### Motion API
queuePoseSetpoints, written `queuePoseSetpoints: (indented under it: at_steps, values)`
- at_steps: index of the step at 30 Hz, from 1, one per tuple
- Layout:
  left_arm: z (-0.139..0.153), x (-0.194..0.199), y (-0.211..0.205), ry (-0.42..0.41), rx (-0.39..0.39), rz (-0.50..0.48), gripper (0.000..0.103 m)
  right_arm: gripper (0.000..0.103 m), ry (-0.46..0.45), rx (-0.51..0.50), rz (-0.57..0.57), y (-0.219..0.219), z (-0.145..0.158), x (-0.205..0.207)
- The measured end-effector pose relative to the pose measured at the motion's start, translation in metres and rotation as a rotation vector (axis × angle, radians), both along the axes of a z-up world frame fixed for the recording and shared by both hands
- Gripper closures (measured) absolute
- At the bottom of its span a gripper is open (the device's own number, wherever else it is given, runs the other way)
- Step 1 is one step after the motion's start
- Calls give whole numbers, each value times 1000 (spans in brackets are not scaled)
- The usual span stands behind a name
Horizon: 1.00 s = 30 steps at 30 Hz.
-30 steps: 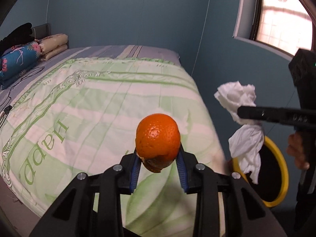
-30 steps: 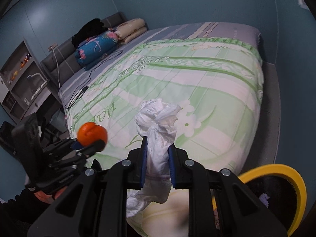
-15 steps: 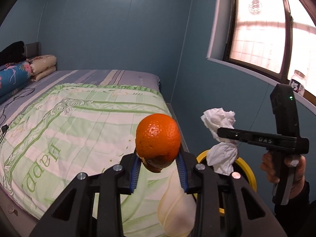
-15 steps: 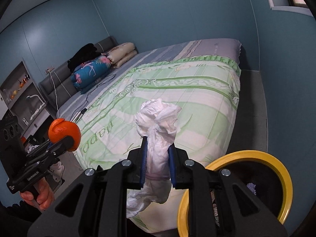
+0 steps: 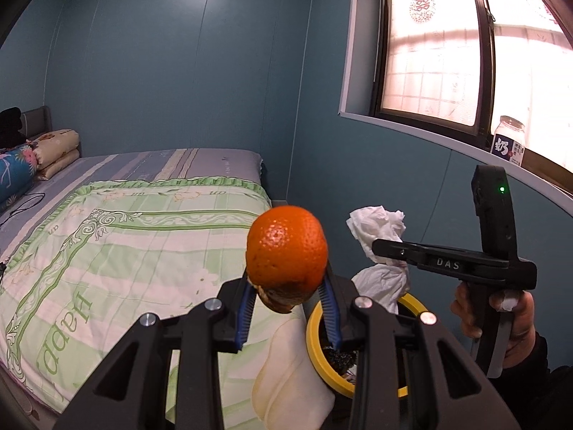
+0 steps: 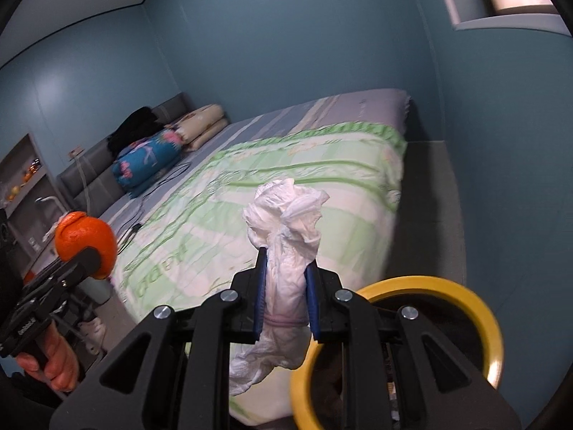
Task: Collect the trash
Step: 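Carry the orange peel and white tissue over the bin with both tools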
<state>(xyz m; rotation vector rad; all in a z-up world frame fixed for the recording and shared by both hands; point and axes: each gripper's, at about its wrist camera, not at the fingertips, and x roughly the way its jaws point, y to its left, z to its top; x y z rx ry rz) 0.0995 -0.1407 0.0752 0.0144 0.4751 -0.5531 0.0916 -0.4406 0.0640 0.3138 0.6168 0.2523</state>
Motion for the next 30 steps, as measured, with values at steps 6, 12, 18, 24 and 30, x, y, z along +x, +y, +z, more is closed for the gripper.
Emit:
queuePoseSetpoints:
  at_steps: [6,12,18,24,30]
  values:
    - [-2,5,-24,6,31,-36,72,85,-14,-43,-92,-20,-7,-8]
    - [-8,17,-52,27,52,-83,72,85,-5,-62,-162,-39,-21,-12]
    - [-21,29,-81,63,47,-119,72,85,3,-76,-225,-55,-32,-17]
    - [-33,38,-104,68,33,-139,72,85,6,-104,-273,-65,-39,-22]
    - [-48,49,-121,108,13,-157,72,85,31,-127,-284,-69,-49,-22]
